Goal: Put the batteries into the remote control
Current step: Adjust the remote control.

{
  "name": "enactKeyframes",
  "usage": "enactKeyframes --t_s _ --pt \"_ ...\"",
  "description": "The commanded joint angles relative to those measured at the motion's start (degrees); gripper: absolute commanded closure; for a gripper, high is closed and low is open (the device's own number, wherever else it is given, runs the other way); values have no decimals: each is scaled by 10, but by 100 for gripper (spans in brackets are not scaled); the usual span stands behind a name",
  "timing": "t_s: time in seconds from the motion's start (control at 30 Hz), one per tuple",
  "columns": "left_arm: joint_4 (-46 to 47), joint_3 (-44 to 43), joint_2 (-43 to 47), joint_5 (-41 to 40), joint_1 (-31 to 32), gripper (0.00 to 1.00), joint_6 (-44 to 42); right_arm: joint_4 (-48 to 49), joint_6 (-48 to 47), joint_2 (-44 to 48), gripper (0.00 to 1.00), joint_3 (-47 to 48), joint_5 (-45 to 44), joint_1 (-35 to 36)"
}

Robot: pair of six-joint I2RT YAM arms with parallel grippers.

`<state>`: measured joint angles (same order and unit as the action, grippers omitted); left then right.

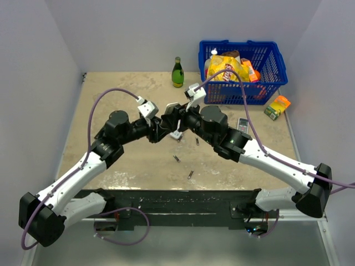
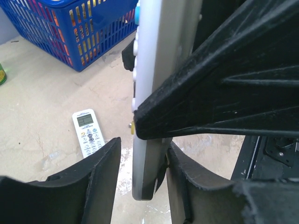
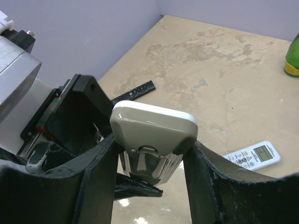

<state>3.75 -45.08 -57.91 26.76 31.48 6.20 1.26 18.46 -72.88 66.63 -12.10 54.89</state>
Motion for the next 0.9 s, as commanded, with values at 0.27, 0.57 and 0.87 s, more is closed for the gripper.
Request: enactKeyframes --t_s 0.27,0.57,0.87 --pt "42 17 13 -11 4 100 -9 24 25 5 90 17 10 0" --pt "33 37 53 -119 3 100 -15 35 125 77 2 -21 -44 -1" --pt "64 67 101 -211 3 100 -9 148 258 124 8 -105 -75 -1"
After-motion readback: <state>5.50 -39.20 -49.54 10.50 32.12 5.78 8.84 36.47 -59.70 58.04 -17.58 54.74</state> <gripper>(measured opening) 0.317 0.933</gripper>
